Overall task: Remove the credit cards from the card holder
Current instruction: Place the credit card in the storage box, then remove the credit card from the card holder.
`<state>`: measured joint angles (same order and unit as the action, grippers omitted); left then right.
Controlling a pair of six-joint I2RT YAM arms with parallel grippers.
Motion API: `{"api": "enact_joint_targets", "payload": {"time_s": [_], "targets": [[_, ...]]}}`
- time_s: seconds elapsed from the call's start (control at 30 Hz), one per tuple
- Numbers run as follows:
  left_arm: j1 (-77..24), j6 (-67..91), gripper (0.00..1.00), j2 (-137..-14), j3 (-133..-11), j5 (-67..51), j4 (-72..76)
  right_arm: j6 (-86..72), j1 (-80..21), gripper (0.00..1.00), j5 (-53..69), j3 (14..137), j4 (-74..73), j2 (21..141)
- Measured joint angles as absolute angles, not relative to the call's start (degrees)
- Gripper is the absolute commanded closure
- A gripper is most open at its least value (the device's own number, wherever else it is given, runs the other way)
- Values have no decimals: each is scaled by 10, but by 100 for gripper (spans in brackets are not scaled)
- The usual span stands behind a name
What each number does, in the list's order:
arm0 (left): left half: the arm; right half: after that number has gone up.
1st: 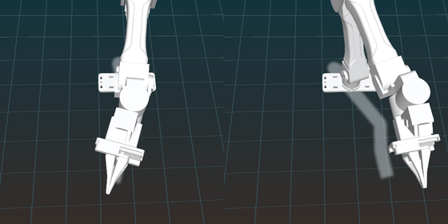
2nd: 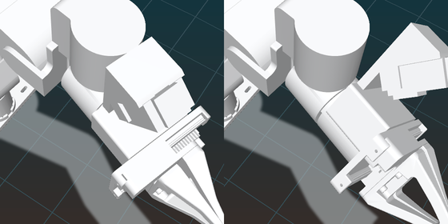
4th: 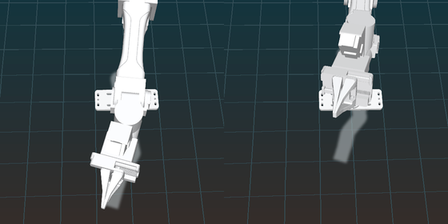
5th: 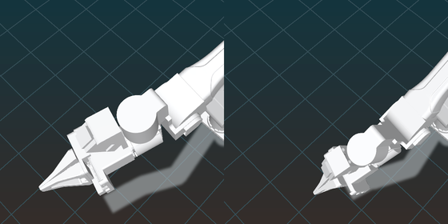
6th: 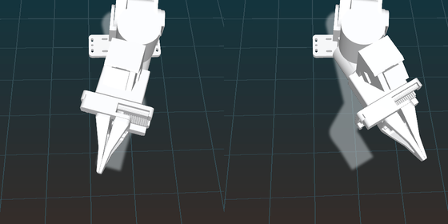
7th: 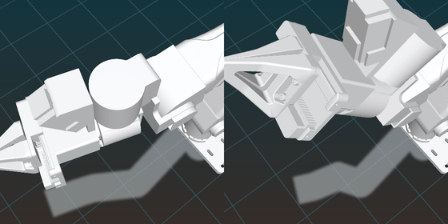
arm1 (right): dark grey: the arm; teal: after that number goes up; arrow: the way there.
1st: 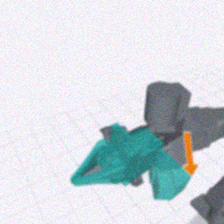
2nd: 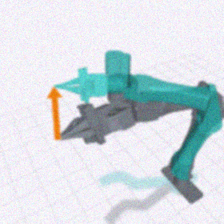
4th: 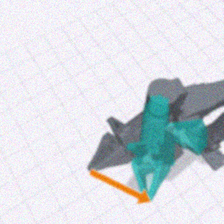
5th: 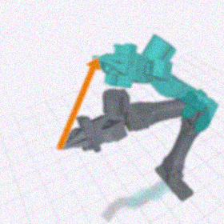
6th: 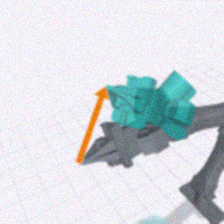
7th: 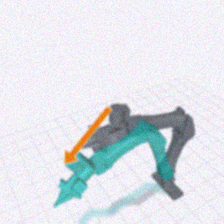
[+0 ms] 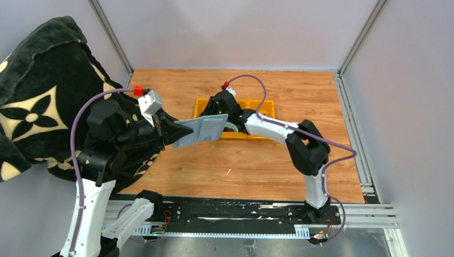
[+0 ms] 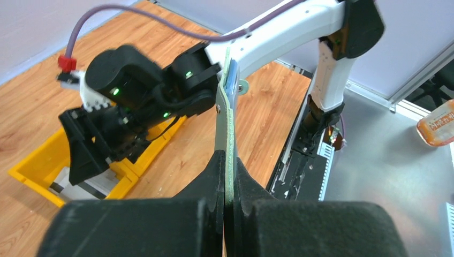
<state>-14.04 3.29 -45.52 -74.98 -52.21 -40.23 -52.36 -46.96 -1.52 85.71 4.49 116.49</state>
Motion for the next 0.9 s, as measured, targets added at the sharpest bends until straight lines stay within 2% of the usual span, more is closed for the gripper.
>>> {"api": "enact_joint_targets", "payload": {"time_s": [0.17,0.33,0.5,0.63,0.8,0.9], "targets": [[-140,47,100,-455,-746,-524,-389,-510,-463,47,13,767,94,1024],[-140,63,100,-453,-740,-529,-371,-532,-413,44,132,549,310,848],[-140,82,100,-452,-732,-548,-350,-544,-374,34,258,402,462,776],[-140,103,100,-453,-729,-559,-331,-552,-375,26,356,338,585,731],[-140,137,100,-459,-723,-564,-303,-587,-375,24,427,327,770,717],[-140,155,100,-464,-715,-564,-289,-598,-376,23,440,328,821,714]]}}
